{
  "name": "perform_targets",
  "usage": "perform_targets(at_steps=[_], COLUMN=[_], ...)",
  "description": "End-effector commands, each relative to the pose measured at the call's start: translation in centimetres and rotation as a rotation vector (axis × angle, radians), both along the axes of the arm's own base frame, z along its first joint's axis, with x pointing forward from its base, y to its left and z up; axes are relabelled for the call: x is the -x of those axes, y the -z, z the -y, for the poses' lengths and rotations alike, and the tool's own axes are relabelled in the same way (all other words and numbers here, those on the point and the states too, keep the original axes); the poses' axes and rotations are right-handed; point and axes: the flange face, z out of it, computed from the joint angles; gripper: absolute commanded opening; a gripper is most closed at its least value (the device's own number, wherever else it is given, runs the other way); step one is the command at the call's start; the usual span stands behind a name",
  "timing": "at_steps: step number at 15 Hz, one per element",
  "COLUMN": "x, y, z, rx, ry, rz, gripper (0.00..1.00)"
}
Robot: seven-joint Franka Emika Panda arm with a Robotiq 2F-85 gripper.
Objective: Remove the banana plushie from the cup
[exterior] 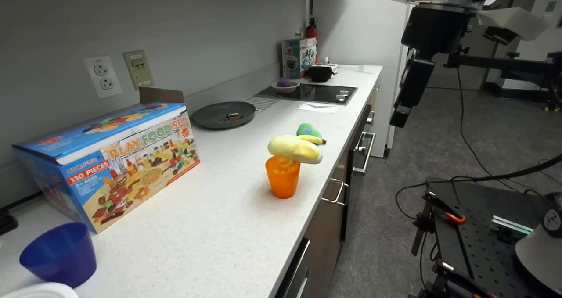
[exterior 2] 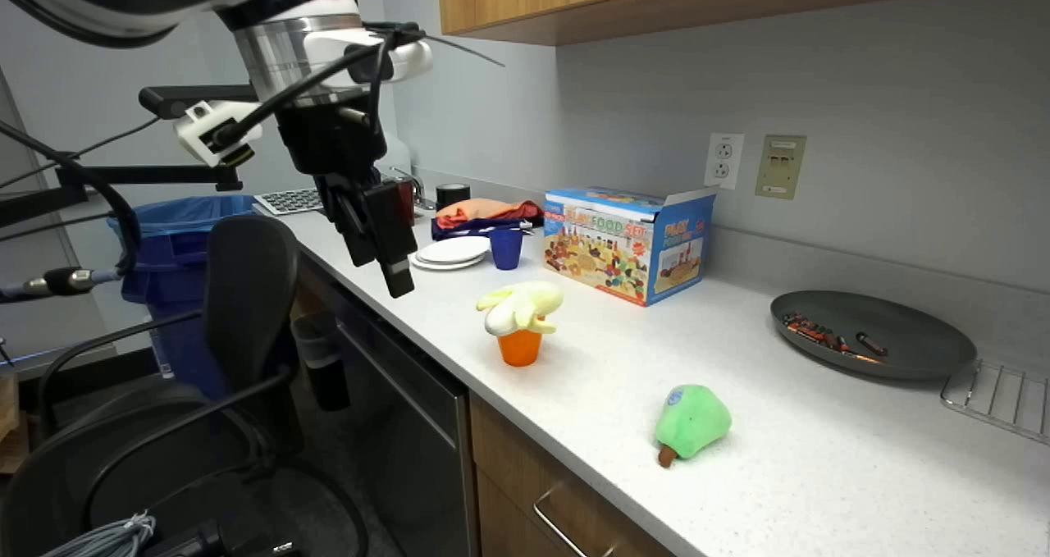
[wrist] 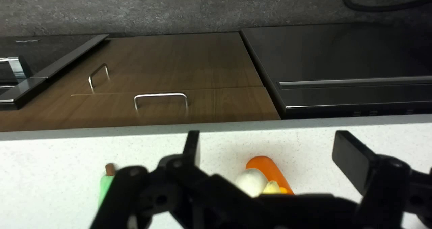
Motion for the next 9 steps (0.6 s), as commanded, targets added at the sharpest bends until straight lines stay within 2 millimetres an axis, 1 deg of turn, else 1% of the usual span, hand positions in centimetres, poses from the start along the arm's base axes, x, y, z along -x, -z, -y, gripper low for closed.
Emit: perform_targets(at_steps=[1,9], x=[-0.07,0.11], y=[-0.13,-0.07], z=[0.05,0.13], rx=[0.008,0.021], ry=[0.0,-0.009], rz=[0.004,-0.027], gripper=[1.0,1.0])
